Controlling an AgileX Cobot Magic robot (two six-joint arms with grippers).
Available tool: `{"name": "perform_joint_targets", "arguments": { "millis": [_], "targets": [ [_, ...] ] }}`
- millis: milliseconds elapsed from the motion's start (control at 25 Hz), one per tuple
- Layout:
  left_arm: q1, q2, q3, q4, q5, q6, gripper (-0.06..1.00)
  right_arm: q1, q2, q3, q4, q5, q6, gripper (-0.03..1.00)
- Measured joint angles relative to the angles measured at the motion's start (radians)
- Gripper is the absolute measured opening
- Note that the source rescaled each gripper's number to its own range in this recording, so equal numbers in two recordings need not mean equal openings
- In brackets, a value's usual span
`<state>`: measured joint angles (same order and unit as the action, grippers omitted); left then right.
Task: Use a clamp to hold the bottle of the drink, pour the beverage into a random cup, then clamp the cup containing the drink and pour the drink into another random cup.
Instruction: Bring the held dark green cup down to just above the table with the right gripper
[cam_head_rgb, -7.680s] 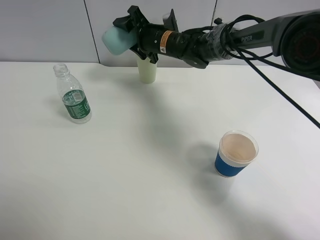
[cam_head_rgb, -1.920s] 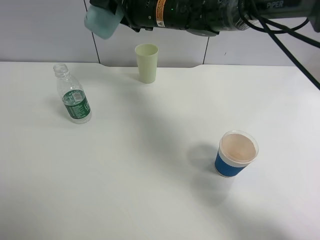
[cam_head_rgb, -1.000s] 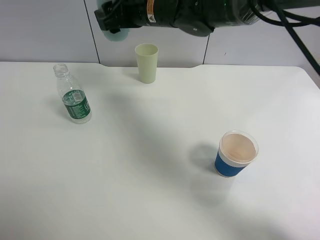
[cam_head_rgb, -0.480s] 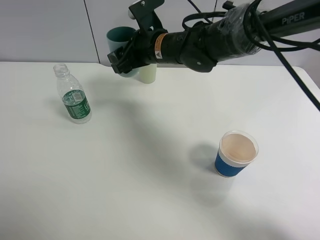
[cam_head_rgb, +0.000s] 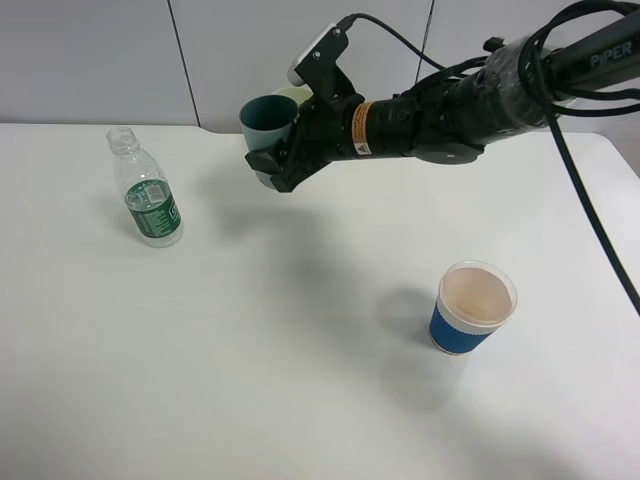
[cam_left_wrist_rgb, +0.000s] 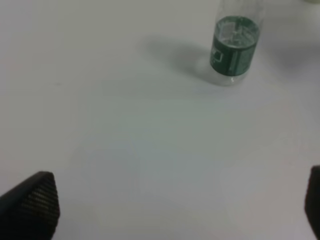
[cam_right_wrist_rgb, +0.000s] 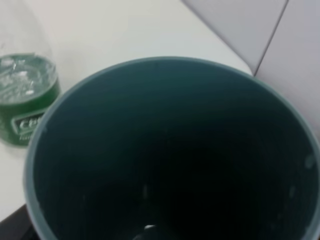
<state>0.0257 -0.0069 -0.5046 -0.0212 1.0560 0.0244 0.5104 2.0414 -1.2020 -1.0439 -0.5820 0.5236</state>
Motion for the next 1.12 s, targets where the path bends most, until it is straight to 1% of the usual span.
{"name": "perform_joint_targets", "arguments": {
  "millis": [120,240,360,520,680,920,1120],
  "targets": [
    [0.0,0.0,0.0,0.001,-0.001,0.0,1.0,-0.039,0.0,0.005,-0.13,-0.071,0.068,0.0],
    [0.0,0.0,0.0,0.001,-0.001,0.0,1.0,-0.073,0.0,0.005,-0.211,-0.131,0.093,0.0],
    [0.0,0.0,0.0,0.001,-0.001,0.0,1.0,-0.107,0.016,0.005,-0.245,-0.184,0.11,0.0],
    [0.0,0.0,0.0,0.001,-0.001,0.0,1.0,-0.134,0.085,0.005,-0.256,-0.254,0.118,0.0],
    [0.0,0.0,0.0,0.001,-0.001,0.0,1.0,-0.144,0.137,0.005,-0.276,-0.257,0.116,0.0],
    [0.0,0.0,0.0,0.001,-0.001,0.0,1.0,-0.148,0.16,0.005,-0.277,-0.201,0.109,0.0],
    [0.0,0.0,0.0,0.001,-0.001,0.0,1.0,-0.149,0.163,0.004,-0.275,-0.203,0.108,0.0]
  ]
}}
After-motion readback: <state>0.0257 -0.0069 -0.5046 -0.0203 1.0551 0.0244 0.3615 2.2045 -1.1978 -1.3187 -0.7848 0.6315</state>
